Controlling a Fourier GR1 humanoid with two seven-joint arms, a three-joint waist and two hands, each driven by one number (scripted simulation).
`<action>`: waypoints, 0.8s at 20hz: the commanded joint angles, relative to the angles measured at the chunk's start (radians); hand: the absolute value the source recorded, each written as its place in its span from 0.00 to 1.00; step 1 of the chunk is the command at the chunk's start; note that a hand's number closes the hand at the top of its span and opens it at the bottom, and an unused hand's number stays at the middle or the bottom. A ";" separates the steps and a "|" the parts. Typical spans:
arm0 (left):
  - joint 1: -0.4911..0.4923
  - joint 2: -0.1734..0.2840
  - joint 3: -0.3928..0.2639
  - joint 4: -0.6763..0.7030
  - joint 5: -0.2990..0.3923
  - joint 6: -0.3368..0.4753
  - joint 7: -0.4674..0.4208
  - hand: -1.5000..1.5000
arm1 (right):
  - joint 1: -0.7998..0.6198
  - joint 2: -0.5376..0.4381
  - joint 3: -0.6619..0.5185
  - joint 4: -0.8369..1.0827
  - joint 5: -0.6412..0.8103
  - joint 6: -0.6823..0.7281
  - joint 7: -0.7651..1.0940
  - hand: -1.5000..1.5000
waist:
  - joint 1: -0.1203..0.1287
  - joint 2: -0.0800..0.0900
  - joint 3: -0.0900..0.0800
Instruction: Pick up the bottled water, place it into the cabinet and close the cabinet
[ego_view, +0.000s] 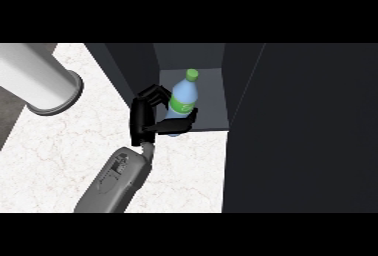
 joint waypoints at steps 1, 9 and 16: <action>-0.272 0.040 0.038 0.189 -0.032 -0.063 0.052 1.00 | 0.011 -0.031 -0.013 -0.020 -0.022 0.024 0.014 0.00 | -0.040 0.029 -0.003; -0.267 0.037 0.012 0.259 -0.085 0.039 0.011 1.00 | -0.018 -0.028 -0.029 -0.002 -0.043 0.028 0.009 0.00 | -0.060 0.039 -0.004; -0.277 0.125 -0.024 0.315 -0.153 0.104 0.058 1.00 | -0.020 -0.006 0.005 0.022 -0.006 0.018 -0.010 0.00 | -0.058 0.039 -0.004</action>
